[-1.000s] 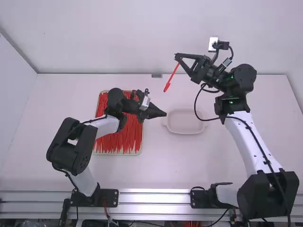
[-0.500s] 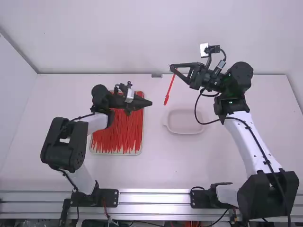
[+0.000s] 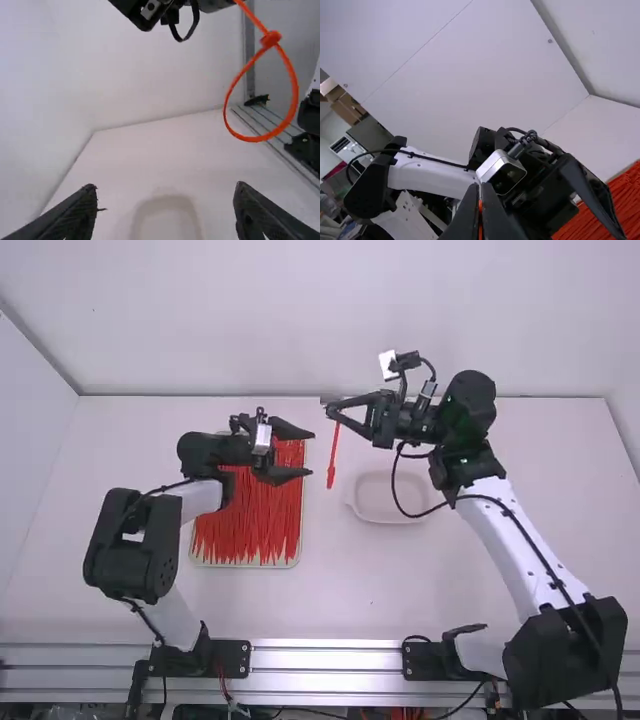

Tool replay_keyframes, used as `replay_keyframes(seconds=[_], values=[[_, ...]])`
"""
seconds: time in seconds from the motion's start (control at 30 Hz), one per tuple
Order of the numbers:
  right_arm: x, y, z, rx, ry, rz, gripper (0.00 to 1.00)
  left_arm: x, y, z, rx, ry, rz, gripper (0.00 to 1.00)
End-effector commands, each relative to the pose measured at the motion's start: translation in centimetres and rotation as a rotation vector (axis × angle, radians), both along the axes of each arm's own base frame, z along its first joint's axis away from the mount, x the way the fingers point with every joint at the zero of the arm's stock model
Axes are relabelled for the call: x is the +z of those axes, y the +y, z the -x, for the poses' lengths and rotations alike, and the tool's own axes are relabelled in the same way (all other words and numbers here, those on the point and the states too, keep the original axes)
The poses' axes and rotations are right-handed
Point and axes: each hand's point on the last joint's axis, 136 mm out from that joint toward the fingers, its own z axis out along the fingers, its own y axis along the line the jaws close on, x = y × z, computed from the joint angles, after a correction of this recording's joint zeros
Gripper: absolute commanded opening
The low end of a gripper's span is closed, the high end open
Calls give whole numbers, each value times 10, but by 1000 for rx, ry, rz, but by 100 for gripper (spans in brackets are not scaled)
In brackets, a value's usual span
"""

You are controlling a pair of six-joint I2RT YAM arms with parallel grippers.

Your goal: Fasten the cable tie

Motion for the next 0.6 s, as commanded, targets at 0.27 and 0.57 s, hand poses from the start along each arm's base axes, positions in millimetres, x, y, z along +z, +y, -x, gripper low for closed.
replay_keyframes(seconds=[0.27, 0.57], values=[[-9, 2, -4, -34, -9, 30, 0, 17, -12, 4, -58, 31, -10, 68], [-10, 6, -4, -40, -24, 35, 0, 18, -31, 19, -129, 15, -17, 68]])
